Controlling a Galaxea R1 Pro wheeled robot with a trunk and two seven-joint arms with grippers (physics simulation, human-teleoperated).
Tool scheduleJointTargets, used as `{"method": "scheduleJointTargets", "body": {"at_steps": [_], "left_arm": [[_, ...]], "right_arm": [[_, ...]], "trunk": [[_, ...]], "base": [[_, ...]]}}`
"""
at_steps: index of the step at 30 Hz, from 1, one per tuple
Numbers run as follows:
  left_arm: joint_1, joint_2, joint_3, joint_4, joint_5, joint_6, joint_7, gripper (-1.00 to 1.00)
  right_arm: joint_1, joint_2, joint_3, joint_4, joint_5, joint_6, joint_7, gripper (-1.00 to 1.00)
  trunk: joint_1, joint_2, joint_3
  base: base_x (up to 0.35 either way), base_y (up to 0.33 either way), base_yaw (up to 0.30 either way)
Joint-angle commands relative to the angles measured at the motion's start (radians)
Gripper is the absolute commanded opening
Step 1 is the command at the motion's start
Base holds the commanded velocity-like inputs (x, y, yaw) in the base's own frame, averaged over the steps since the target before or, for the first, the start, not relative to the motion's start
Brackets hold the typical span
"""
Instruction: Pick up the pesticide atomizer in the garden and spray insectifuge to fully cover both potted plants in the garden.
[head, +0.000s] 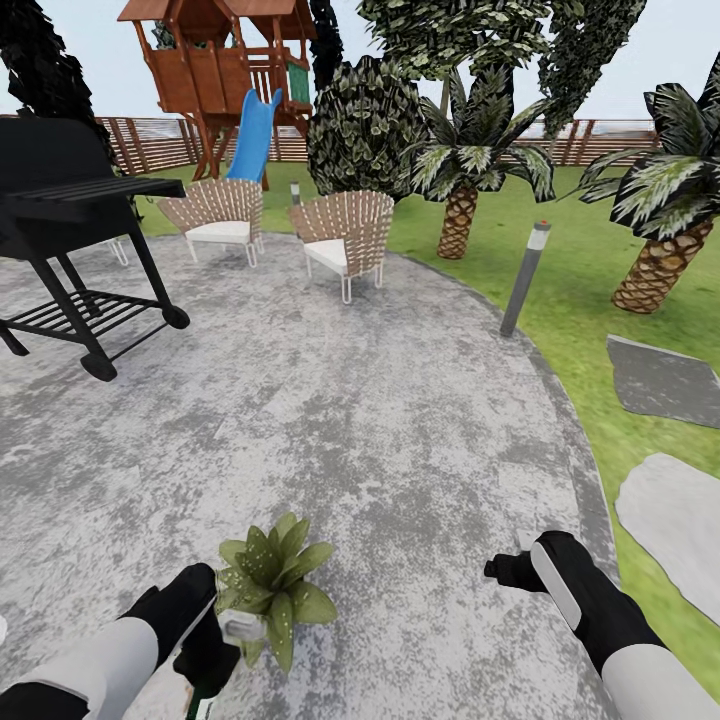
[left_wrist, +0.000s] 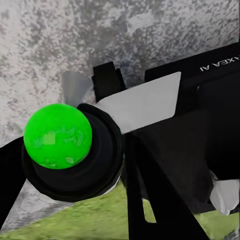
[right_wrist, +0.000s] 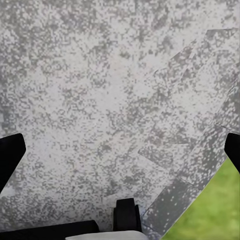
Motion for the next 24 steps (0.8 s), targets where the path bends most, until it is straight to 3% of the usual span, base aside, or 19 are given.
{"method": "scheduleJointTargets", "body": {"at_steps": [1,6,24], "left_arm": [[0.0,0.005,0.002,-0.002,-0.001,0.005,0.019,-1.0],[0.0,0.01,0.003,-0.002,-0.001,0.005,0.065,-1.0],[-0.001,0.007,0.014,-0.006,0.002,-0.004,0.065,-1.0]], "right_arm": [[0.0,-0.001,0.004,-0.001,-0.011,0.003,-0.01,1.0],[0.0,-0.001,0.004,-0.001,-0.011,0.002,-0.01,1.0],[0.0,-0.001,0.004,0.028,-0.01,0.002,-0.01,1.0]], "trunk": [[0.0,0.0,-0.001],[0.0,0.0,-0.001],[0.0,0.0,-0.001]], "base": [[0.0,0.0,0.0],[0.0,0.0,0.0],[0.0,0.0,0.0]]}}
